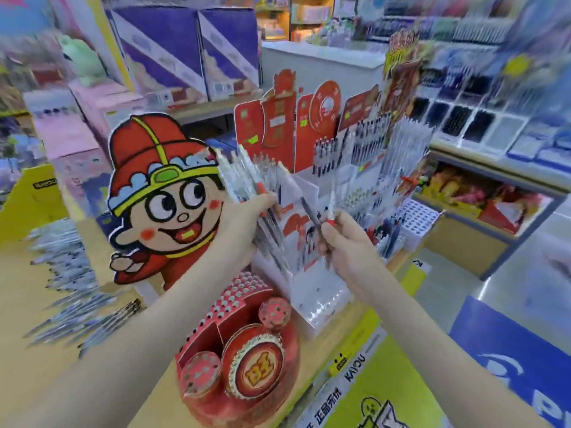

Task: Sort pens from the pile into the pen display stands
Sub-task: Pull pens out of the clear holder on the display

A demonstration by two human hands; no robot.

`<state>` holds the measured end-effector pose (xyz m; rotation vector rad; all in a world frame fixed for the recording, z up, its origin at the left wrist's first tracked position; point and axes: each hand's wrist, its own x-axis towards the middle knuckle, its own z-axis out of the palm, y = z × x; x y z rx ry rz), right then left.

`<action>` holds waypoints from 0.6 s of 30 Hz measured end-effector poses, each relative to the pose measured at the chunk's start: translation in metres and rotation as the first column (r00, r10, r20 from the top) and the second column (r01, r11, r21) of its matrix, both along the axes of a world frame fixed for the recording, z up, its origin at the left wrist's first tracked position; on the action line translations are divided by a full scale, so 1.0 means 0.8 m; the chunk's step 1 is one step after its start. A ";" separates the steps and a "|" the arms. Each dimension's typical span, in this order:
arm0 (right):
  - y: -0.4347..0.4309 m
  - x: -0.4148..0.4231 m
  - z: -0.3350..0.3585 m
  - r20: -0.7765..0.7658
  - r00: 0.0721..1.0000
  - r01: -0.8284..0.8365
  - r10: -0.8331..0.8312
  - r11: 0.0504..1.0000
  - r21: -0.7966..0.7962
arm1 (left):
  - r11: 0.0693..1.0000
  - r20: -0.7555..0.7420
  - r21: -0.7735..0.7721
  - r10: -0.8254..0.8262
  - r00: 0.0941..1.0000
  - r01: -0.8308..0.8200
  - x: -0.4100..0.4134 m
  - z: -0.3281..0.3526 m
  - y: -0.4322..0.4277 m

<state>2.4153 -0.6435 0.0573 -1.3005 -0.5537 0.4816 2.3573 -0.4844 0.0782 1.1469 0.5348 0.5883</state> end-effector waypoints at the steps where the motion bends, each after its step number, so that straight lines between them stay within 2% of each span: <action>1: 0.008 0.006 0.005 0.033 0.999 -0.016 0.017 0.999 -0.027 | 1.000 0.000 0.016 -0.008 1.000 0.008 0.005 -0.002 -0.004; 6: 0.040 0.033 0.016 0.155 0.981 -0.091 0.112 0.986 -0.140 | 0.999 0.029 -0.038 -0.022 0.999 0.023 0.026 -0.001 -0.010; 10: 0.060 0.070 0.022 0.243 0.925 -0.229 0.291 0.940 -0.254 | 0.996 0.031 -0.024 0.089 0.996 -0.088 0.040 0.004 -0.003; 14: 0.075 0.120 0.035 0.232 0.848 -0.418 0.476 0.871 -0.258 | 0.977 0.019 -0.009 0.211 0.977 -0.211 0.065 0.016 0.005; 16: 0.081 0.151 0.037 0.226 0.829 -0.458 0.512 0.853 -0.253 | 0.957 0.011 -0.043 0.287 0.958 -0.286 0.078 0.025 0.009; 18: 0.088 0.186 0.039 0.284 0.831 -0.415 0.478 0.873 -0.256 | 0.928 -0.004 -0.084 0.363 0.932 -0.362 0.090 0.033 0.014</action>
